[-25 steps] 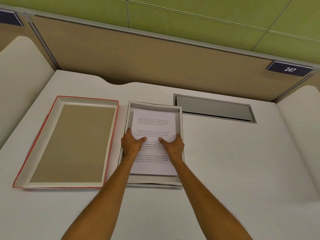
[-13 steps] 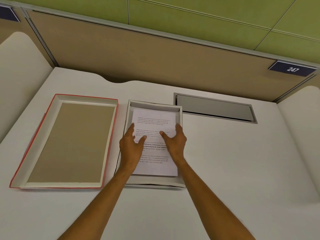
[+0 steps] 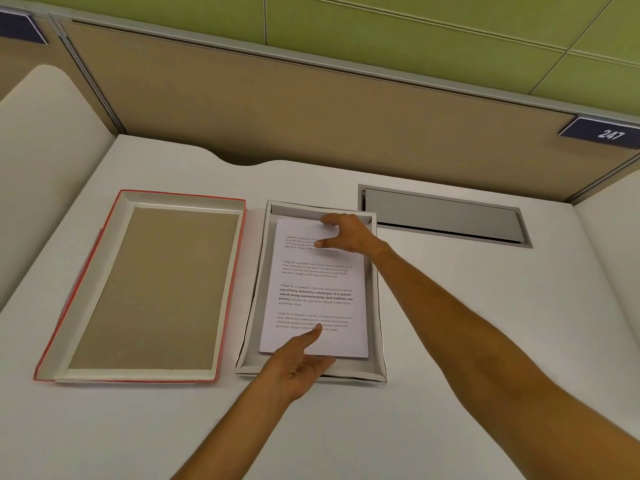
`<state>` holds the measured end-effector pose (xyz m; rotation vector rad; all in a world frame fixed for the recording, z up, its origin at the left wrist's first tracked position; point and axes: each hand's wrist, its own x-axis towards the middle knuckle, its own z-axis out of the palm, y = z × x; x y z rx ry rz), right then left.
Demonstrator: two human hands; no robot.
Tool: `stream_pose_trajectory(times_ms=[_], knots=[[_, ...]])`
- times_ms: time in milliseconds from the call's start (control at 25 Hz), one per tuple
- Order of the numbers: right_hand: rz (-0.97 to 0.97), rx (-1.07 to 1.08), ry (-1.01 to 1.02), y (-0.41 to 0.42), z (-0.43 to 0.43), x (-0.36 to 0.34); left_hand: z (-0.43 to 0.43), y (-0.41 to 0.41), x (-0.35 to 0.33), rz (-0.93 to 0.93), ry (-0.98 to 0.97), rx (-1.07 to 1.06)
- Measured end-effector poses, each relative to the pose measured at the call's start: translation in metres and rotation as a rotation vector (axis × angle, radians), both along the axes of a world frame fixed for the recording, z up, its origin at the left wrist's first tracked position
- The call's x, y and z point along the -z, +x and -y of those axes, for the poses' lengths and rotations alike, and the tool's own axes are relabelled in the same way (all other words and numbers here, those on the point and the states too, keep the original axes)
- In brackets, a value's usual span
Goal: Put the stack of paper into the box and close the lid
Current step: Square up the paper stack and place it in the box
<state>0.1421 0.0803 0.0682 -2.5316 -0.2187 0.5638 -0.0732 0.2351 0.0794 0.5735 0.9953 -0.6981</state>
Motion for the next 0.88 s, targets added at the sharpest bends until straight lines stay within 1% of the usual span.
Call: stream_pose_trajectory(times_ms=[160, 360, 680, 880], knots=[[-0.016, -0.002, 0.014, 0.008, -0.003, 0.009, 0.002, 0.008, 0.013, -0.028, 0.01, 0.03], [-0.041, -0.042, -0.016, 0.023, -0.014, 0.012, 0.004, 0.011, 0.03, -0.07, 0.027, 0.023], [-0.038, 0.018, 0.034, 0.026, -0.017, 0.025, -0.001, 0.013, 0.04, -0.065, 0.023, 0.018], [-0.038, 0.015, 0.024, 0.028, -0.018, 0.026, -0.001, 0.015, 0.042, -0.076, 0.005, 0.022]])
